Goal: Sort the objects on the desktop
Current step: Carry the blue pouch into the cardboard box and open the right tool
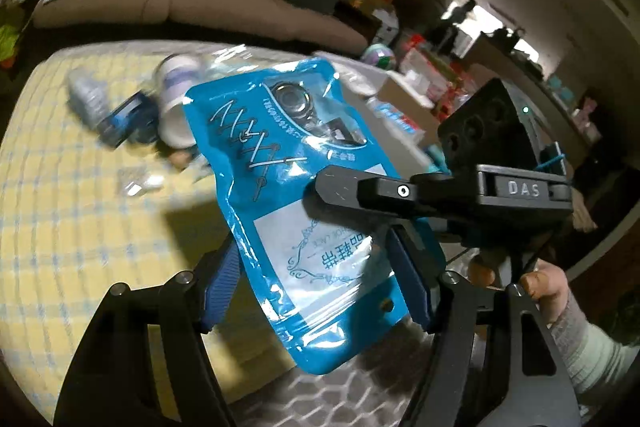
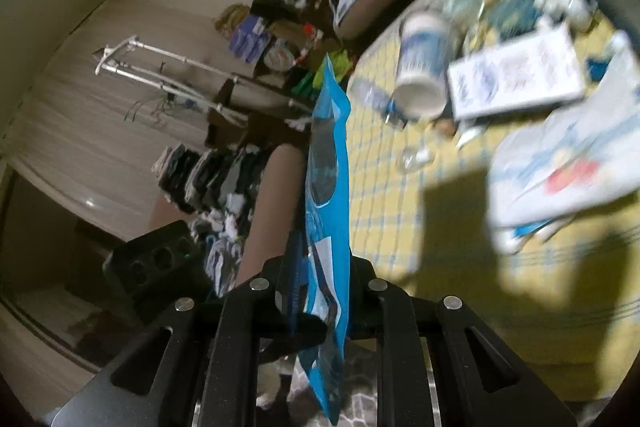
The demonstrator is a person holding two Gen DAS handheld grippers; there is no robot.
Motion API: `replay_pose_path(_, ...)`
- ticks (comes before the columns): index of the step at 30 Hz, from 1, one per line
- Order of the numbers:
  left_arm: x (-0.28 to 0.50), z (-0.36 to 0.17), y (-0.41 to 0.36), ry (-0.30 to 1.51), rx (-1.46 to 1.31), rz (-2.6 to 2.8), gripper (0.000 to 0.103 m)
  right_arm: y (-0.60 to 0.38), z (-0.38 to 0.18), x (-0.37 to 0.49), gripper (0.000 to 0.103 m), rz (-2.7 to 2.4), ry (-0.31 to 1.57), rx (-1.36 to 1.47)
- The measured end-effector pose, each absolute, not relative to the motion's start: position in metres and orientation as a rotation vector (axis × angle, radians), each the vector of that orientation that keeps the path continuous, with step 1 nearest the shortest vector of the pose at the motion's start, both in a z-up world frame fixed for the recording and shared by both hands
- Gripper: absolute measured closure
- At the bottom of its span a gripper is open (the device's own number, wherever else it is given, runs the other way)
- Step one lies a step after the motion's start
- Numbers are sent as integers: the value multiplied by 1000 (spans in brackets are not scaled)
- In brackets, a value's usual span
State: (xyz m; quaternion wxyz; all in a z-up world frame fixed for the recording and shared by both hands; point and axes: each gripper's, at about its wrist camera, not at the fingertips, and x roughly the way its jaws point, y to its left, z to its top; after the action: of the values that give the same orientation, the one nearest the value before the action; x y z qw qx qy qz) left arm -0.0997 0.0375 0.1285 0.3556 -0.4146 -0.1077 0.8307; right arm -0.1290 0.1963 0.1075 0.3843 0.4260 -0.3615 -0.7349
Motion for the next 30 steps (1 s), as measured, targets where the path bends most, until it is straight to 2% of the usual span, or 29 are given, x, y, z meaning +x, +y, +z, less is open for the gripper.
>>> replay_pose_path(3, -108, 144, 71, -277, -1041, 2104, 36, 239, 126, -128, 86, -1959, -960, 1031)
replay_pose_path(11, -135, 173, 222, -122, -1011, 1977, 36, 366, 153, -122, 86, -2195, -1042, 986)
replay_pose_path(19, -167, 145, 331, -13, -1124, 1941, 36, 449, 141, -168, 84, -2306, -837, 1225)
replay_pose_path(23, -175, 127, 358, 104, -1174, 1970, 38, 466, 123, -190, 84, -2339, -711, 1350)
replay_pose_path(30, -187, 105, 376, 220, -1235, 2009, 38, 481, 96, -212, 84, -2388, -610, 1465)
